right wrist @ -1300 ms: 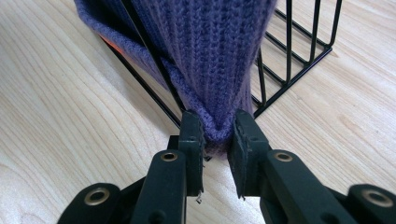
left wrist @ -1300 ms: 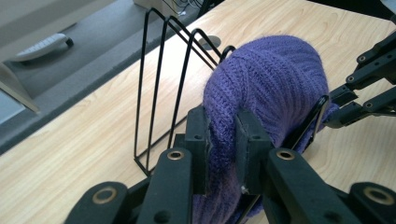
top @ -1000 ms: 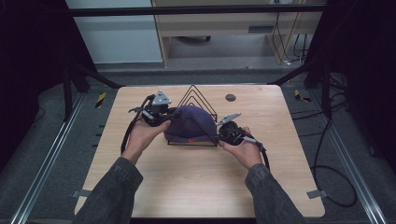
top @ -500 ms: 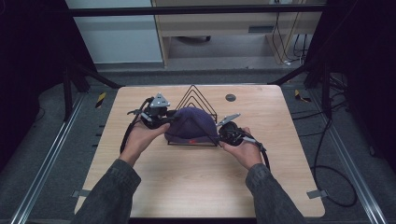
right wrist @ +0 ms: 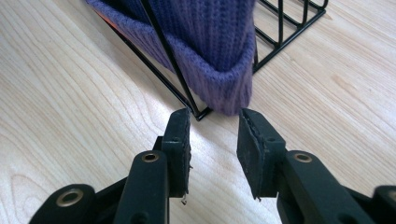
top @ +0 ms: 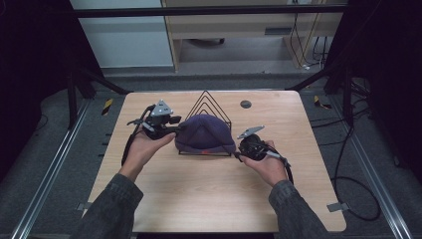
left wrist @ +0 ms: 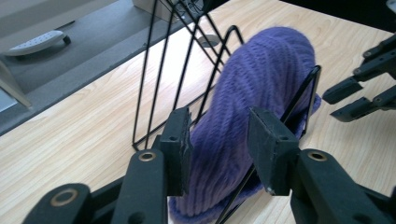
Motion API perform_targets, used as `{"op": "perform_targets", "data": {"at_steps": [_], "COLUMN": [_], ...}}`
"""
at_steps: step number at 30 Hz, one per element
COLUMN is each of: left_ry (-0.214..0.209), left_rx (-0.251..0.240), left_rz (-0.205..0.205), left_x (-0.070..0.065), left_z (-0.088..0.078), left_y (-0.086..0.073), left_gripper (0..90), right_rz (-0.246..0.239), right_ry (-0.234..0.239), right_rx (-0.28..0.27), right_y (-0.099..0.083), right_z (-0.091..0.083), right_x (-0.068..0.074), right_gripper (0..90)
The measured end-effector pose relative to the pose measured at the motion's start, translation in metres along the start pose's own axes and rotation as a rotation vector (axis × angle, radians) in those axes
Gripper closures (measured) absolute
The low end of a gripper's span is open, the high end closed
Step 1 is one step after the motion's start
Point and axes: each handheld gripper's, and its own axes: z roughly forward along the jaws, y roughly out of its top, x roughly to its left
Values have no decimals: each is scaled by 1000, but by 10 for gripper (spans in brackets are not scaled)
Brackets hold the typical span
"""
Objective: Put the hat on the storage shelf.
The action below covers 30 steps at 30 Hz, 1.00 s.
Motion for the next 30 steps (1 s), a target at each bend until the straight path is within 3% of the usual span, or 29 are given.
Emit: {"op": "perform_targets", "data": {"at_steps": [14, 20, 23, 24, 25, 26, 27, 30], "left_ry": [7, 12, 7, 7, 11, 11, 17, 22], "left_rx": [-3, -2, -10, -10, -7, -7, 4, -5], "left_rz": [-4, -8, -28, -28, -31, -31, -31, -31], "left_x": [3, 0, -6, -6, -10, -10, -13, -17], "left_z": [-9, -9, -12, -12, -14, -14, -17, -21], "left_y": [-4, -4, -4, -4, -5, -5, -5, -5], "left_gripper": [531, 414, 293, 261, 227, 191, 160, 114], "right_rz": [1, 12, 27, 27, 28, 28, 28, 38], "right_ry": [-7, -18, -25, -25, -32, -32, -45, -61], "right_rx": [-17, -25, -43, -43, -64, -64, -91, -127], "right_y": [1, 0, 1, 1, 1, 1, 2, 3], "right_z": [-13, -20, -28, -28, -33, -33, -39, -46], "right_x": [0, -2, 1, 1, 3, 3, 6, 9], "right_gripper": [637, 559, 445, 445, 365, 365, 290, 217]}}
